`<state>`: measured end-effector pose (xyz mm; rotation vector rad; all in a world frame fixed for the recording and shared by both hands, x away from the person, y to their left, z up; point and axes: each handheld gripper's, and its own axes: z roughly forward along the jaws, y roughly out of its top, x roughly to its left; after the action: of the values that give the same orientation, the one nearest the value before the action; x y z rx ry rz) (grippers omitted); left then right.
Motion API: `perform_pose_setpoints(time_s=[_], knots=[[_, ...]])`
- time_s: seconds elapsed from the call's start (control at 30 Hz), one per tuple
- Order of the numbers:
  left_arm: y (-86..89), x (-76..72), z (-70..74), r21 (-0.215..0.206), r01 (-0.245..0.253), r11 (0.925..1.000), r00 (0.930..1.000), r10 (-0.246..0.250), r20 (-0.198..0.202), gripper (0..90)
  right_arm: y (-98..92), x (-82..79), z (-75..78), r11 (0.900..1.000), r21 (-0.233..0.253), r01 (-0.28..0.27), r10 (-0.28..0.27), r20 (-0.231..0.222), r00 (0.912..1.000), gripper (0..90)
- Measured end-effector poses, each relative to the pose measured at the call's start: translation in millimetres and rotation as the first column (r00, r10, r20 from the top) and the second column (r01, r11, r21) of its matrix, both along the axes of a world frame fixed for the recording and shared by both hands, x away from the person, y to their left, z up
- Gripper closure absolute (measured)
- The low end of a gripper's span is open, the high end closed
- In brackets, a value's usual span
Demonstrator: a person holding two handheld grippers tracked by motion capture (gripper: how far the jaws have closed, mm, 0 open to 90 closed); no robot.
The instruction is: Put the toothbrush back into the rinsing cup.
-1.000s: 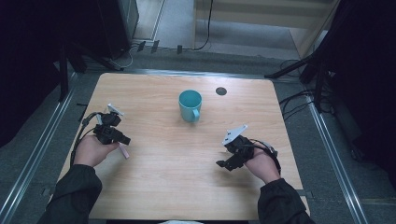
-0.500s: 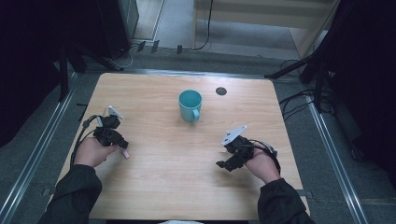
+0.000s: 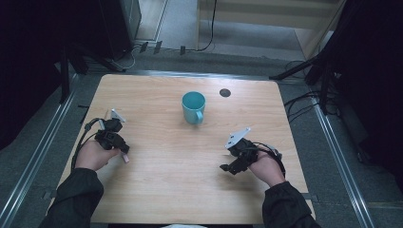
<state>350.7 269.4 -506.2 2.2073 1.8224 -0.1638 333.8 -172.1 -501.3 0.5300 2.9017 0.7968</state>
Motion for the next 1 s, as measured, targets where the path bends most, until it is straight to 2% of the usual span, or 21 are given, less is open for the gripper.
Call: perform_pose_setpoints(time_s=[0.2, 0.5, 1.0], knots=[[7.8, -5.2, 0.1, 0.009, -0.003, 1.0, 1.0, 0.003, -0.001, 89.3, 1.6, 0.9, 0.7, 1.0, 0.0, -0.002, 0.002, 0.001, 1.0, 22.5], [22.7, -15.0, -0.8, 0.02, -0.05, 0.9985, 0.9987, 0.05, -0.01, 89.3, 7.9, 4.7, 1.3, 1.0, -0.004, -0.022, 0.022, 0.005, 0.9998, 22.5], [39.4, -25.2, -1.2, 0.031, -0.081, 0.9962, 0.9965, 0.082, -0.019, 89.2, 16.1, 8.6, 1.6, 0.999, -0.007, -0.046, 0.047, 0.008, 0.9989, 22.6]])
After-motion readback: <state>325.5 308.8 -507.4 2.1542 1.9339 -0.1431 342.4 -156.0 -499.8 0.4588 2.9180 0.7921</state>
